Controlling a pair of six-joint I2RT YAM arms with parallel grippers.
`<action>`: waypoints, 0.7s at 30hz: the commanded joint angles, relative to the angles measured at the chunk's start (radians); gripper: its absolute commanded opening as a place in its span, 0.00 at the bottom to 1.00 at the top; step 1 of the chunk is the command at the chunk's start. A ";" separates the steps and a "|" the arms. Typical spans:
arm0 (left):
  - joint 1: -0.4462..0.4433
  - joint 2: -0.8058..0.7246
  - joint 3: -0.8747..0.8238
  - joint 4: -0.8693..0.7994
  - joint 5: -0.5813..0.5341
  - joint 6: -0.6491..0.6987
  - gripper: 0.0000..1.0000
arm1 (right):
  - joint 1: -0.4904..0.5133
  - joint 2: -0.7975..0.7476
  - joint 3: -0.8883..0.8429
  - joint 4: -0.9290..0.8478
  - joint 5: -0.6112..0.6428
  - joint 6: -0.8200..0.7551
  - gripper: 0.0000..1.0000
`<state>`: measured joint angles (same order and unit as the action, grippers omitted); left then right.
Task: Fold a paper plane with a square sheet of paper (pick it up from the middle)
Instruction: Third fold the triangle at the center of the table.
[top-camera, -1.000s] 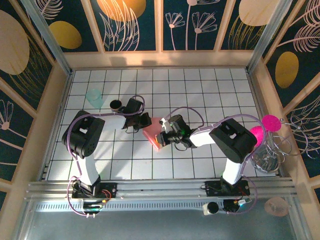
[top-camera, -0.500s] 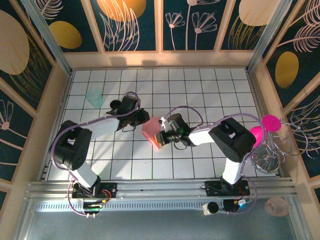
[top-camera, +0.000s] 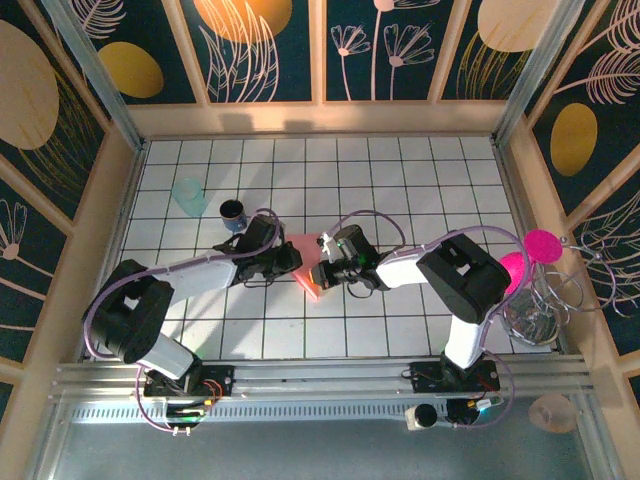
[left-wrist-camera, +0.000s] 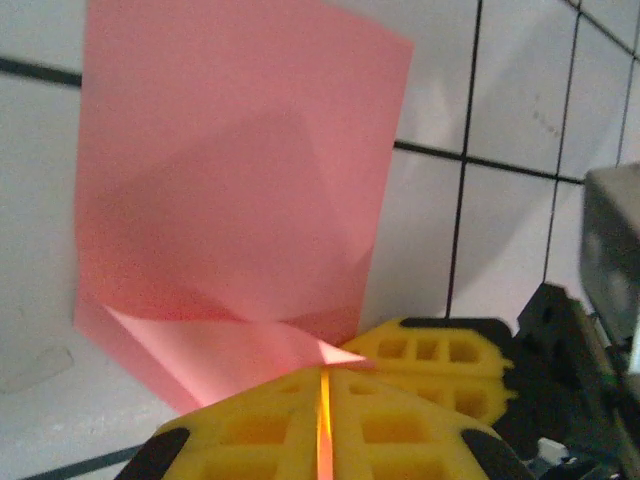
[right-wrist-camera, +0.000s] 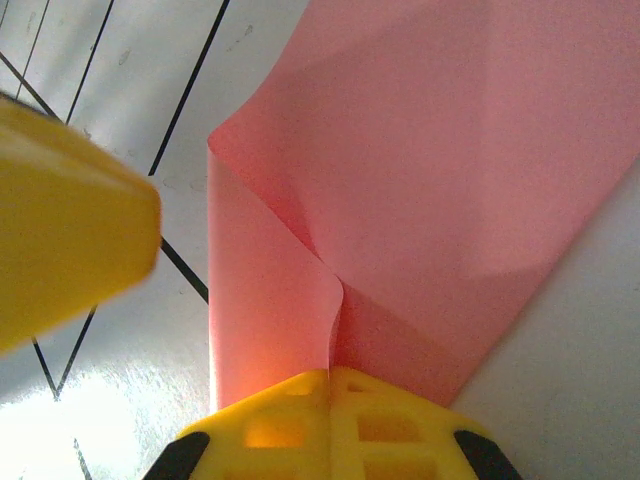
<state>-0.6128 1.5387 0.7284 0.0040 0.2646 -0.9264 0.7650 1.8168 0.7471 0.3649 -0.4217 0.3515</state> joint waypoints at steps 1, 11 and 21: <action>-0.009 0.026 -0.009 0.020 0.019 -0.049 0.10 | -0.006 0.065 0.011 -0.067 0.049 0.006 0.00; -0.022 0.061 -0.022 0.027 0.011 -0.075 0.09 | -0.007 0.068 0.016 -0.078 0.057 0.008 0.00; -0.021 0.069 -0.044 -0.004 -0.026 -0.071 0.08 | -0.007 0.078 0.021 -0.087 0.060 0.008 0.00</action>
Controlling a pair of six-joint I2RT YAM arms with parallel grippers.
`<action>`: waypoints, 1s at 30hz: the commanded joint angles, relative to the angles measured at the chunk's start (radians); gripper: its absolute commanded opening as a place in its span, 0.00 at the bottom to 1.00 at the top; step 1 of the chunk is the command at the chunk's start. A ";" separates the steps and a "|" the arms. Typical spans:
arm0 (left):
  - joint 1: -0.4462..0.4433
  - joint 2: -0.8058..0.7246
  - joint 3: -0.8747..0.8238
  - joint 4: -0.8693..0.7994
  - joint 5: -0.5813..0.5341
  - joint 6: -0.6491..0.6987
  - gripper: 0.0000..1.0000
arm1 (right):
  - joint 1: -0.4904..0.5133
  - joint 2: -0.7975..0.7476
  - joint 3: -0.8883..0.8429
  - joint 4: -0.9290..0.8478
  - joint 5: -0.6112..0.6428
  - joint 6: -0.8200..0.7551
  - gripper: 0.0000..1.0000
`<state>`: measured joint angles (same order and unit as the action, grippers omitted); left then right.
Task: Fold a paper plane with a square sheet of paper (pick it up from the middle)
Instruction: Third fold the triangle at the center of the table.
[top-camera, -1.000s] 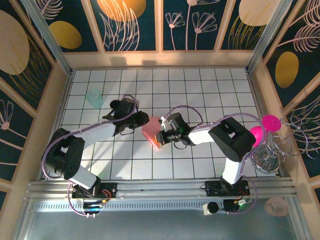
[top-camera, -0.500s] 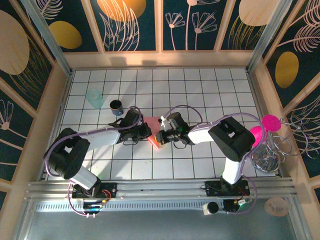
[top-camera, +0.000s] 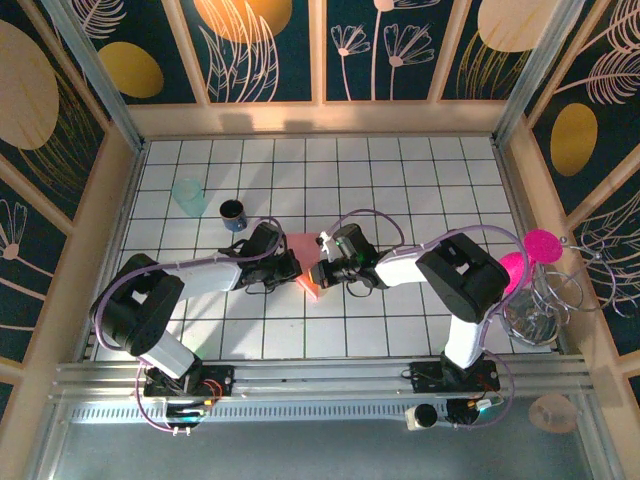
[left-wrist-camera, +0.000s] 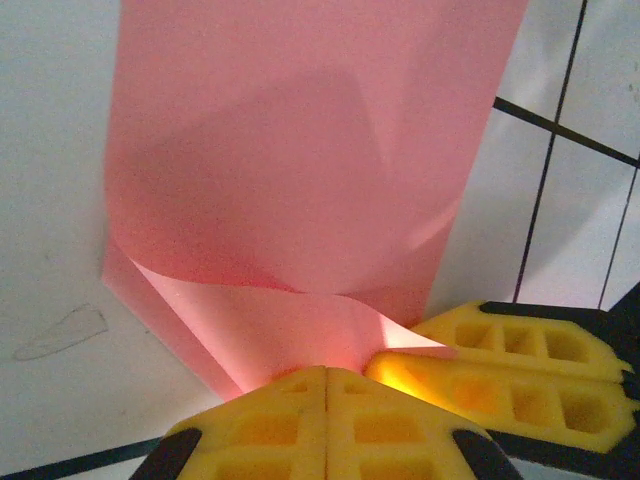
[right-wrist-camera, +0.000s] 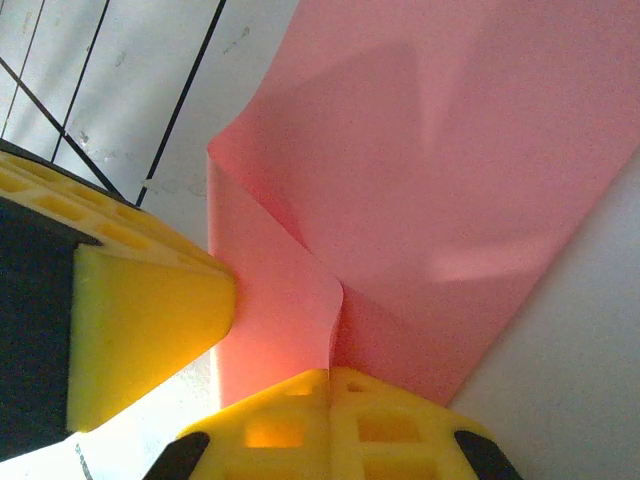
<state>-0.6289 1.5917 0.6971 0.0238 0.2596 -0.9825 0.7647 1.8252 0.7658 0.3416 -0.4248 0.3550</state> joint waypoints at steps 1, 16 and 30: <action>-0.005 0.016 -0.010 -0.030 -0.027 -0.014 0.08 | -0.007 0.069 0.002 -0.064 0.063 0.005 0.00; -0.005 0.046 -0.018 -0.032 -0.039 -0.015 0.07 | -0.007 0.076 0.007 -0.069 0.063 0.006 0.00; -0.005 0.083 -0.018 -0.067 -0.070 -0.015 0.06 | -0.021 -0.001 0.037 -0.120 0.067 0.059 0.19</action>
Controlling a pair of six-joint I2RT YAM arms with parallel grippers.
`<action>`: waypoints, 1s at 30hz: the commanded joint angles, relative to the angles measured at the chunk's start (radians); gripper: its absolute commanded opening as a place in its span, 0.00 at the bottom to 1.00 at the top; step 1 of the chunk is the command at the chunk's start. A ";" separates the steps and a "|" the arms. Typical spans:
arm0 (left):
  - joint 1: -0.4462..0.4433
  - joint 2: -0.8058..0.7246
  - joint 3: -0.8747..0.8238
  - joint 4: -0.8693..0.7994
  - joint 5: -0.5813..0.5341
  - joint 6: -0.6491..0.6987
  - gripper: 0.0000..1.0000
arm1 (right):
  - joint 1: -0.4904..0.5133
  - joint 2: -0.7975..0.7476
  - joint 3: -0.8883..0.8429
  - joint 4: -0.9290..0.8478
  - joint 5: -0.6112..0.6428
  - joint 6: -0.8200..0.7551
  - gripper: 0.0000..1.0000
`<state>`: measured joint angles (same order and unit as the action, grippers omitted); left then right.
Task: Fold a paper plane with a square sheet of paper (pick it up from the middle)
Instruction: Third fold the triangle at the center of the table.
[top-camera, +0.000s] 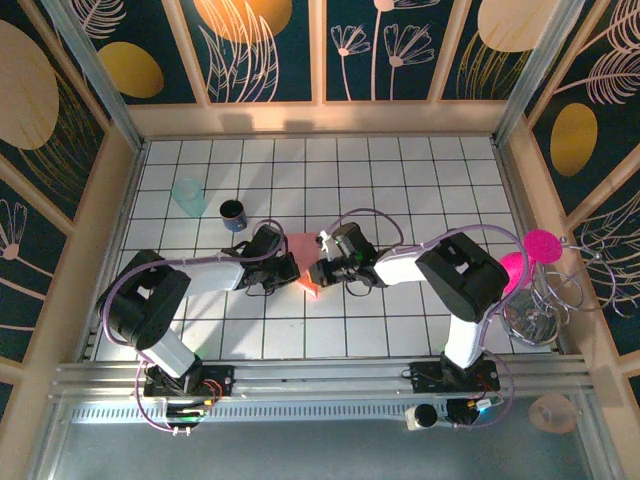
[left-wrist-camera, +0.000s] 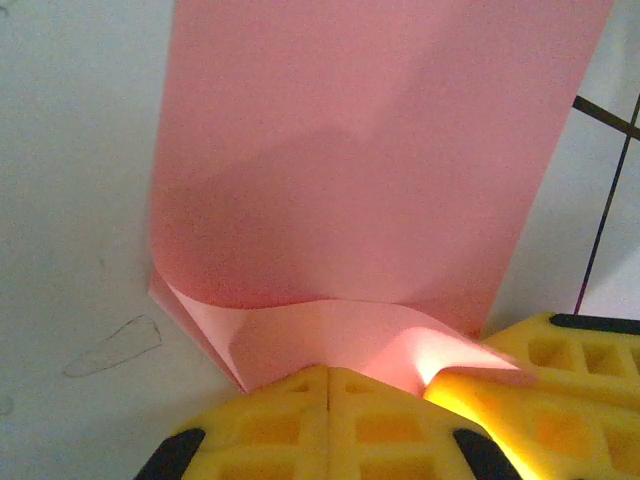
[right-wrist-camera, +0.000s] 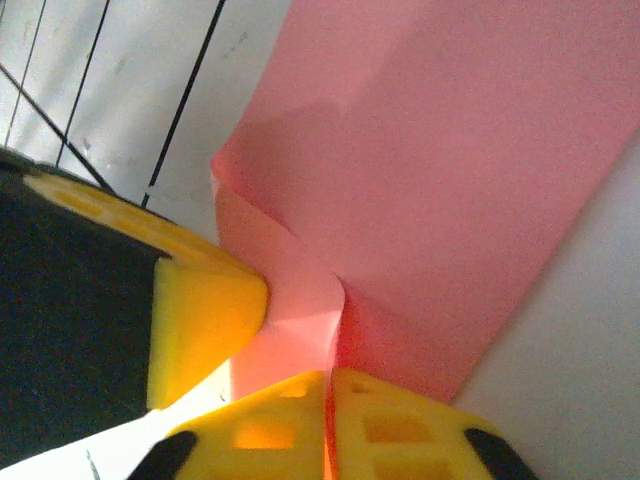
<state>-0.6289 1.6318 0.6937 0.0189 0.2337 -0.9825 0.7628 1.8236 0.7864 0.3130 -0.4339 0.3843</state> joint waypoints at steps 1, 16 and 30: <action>-0.006 0.043 -0.016 -0.063 -0.046 -0.016 0.06 | -0.026 -0.026 0.018 -0.105 0.077 0.042 0.24; -0.005 0.041 -0.017 -0.013 -0.049 -0.050 0.04 | 0.002 -0.209 0.011 -0.223 0.028 0.173 0.21; -0.005 0.045 -0.025 -0.004 -0.041 -0.045 0.04 | 0.072 -0.086 0.088 -0.241 -0.029 0.192 0.08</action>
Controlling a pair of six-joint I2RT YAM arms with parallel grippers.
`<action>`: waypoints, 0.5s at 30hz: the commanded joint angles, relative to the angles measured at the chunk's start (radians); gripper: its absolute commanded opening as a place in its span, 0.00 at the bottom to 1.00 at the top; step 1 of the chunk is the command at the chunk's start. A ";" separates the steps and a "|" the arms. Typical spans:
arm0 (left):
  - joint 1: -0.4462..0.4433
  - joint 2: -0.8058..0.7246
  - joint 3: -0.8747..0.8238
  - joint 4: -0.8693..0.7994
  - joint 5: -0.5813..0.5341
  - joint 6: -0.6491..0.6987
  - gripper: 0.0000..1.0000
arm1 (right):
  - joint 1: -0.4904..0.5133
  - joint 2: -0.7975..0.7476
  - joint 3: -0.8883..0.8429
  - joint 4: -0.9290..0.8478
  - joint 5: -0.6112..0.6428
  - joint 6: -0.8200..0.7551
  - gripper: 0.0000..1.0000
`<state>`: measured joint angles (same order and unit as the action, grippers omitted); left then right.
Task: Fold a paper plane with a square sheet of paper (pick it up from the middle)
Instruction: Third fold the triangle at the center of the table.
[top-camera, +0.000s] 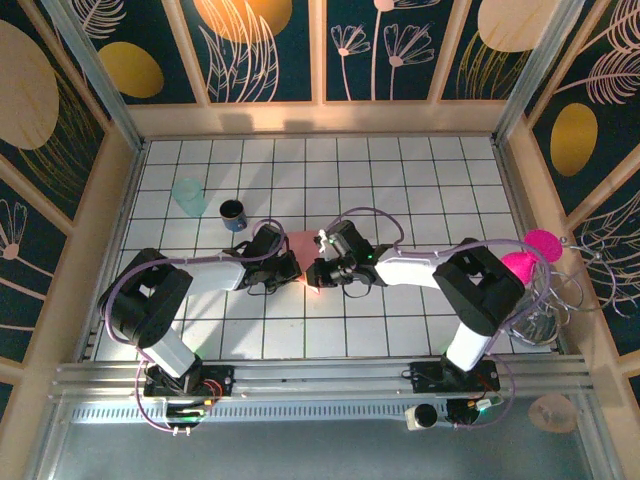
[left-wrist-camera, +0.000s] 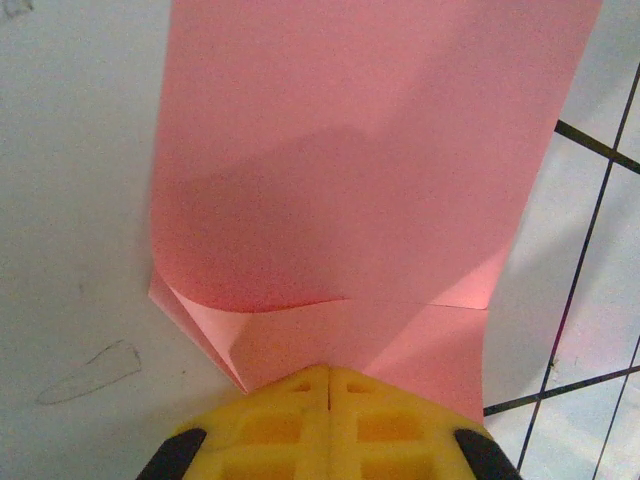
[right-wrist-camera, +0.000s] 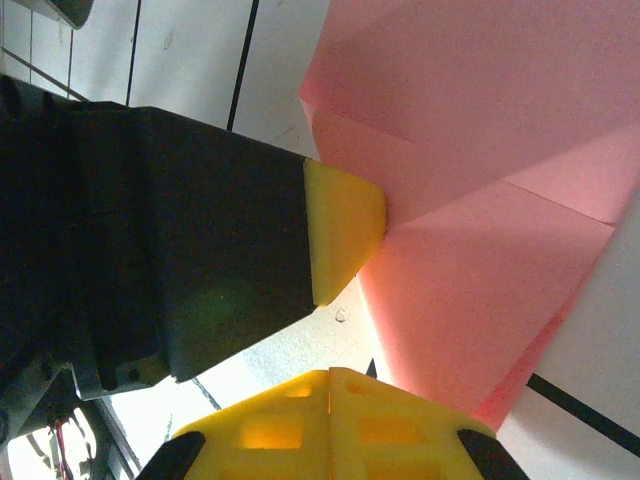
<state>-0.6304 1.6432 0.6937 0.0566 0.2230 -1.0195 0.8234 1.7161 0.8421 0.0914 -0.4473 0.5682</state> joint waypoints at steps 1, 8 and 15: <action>-0.003 0.035 -0.025 -0.041 -0.029 -0.008 0.04 | 0.013 0.026 0.036 -0.019 -0.016 0.006 0.08; -0.004 0.039 -0.023 -0.041 -0.028 -0.005 0.04 | 0.019 0.062 0.050 -0.031 -0.025 -0.003 0.08; -0.004 0.044 -0.023 -0.043 -0.030 -0.006 0.04 | 0.019 0.073 0.048 -0.066 0.014 -0.024 0.08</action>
<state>-0.6308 1.6455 0.6937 0.0601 0.2234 -1.0195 0.8341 1.7733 0.8707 0.0608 -0.4503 0.5602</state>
